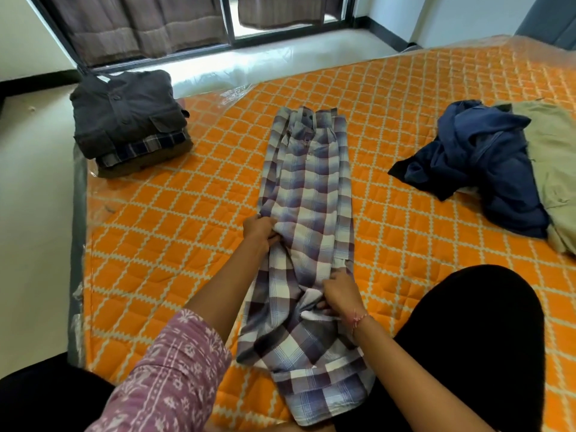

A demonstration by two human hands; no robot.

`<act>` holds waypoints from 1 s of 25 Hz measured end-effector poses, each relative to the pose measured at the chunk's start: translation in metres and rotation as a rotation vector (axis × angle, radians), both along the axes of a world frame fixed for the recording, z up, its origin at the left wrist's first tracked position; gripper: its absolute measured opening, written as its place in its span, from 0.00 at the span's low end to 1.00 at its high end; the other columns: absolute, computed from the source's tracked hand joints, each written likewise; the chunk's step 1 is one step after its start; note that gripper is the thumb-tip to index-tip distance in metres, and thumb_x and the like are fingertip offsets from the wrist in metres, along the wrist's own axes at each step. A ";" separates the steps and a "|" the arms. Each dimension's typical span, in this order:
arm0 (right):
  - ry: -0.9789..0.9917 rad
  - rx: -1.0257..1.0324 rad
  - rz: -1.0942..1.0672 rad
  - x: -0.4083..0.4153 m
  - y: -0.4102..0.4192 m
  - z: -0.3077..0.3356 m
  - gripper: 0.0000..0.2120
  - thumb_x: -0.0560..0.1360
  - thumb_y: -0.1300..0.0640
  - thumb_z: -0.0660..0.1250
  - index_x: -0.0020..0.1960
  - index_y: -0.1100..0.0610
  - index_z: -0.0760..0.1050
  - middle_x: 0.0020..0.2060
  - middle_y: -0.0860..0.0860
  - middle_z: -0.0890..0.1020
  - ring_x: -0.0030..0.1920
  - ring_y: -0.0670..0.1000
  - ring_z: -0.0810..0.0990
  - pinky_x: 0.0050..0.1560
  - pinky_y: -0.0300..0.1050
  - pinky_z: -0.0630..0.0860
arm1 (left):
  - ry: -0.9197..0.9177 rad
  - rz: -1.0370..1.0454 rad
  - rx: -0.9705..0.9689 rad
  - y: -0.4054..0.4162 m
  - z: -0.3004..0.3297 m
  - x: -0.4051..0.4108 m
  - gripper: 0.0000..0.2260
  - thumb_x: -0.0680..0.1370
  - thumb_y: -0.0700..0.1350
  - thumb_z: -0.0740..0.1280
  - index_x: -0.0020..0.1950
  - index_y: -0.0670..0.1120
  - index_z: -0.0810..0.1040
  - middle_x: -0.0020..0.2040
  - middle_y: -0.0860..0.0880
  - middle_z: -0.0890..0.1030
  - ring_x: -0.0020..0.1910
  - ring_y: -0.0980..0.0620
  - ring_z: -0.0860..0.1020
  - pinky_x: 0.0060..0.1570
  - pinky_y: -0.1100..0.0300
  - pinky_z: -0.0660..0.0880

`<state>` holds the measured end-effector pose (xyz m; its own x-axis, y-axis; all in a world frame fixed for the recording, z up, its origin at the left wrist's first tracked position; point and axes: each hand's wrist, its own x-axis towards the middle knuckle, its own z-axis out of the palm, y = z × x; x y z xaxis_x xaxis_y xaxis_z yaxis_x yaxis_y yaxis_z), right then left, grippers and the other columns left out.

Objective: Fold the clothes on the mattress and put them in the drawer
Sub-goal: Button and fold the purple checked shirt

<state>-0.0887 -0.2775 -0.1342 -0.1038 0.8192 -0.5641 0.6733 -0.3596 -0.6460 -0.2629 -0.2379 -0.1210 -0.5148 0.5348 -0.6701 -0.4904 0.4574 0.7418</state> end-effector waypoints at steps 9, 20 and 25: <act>0.193 -0.391 0.072 0.013 0.004 0.023 0.07 0.72 0.71 0.64 0.43 0.61 0.70 0.33 0.56 0.76 0.27 0.49 0.76 0.29 0.41 0.73 | 0.015 0.053 -0.080 0.006 -0.017 -0.006 0.10 0.77 0.30 0.59 0.58 0.35 0.73 0.46 0.40 0.77 0.39 0.44 0.76 0.38 0.50 0.76; -0.511 0.324 0.836 -0.007 0.003 -0.022 0.33 0.77 0.38 0.35 0.76 0.53 0.32 0.71 0.53 0.29 0.76 0.57 0.34 0.75 0.60 0.41 | 1.370 -1.100 -0.296 -0.028 -0.061 -0.004 0.48 0.61 0.73 0.20 0.77 0.54 0.37 0.78 0.48 0.39 0.77 0.49 0.39 0.73 0.42 0.41; -0.561 0.277 0.639 -0.018 -0.001 0.006 0.28 0.81 0.50 0.50 0.78 0.53 0.44 0.77 0.56 0.43 0.77 0.56 0.41 0.71 0.67 0.43 | 1.353 -0.993 -0.199 -0.018 -0.055 -0.011 0.46 0.63 0.74 0.22 0.76 0.50 0.37 0.78 0.47 0.41 0.77 0.47 0.41 0.73 0.44 0.41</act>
<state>-0.1065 -0.2782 -0.1281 -0.3556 0.8137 -0.4597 0.9346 0.3128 -0.1693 -0.2735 -0.2560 -0.1760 -0.2760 0.9488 -0.1539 0.9163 0.3081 0.2560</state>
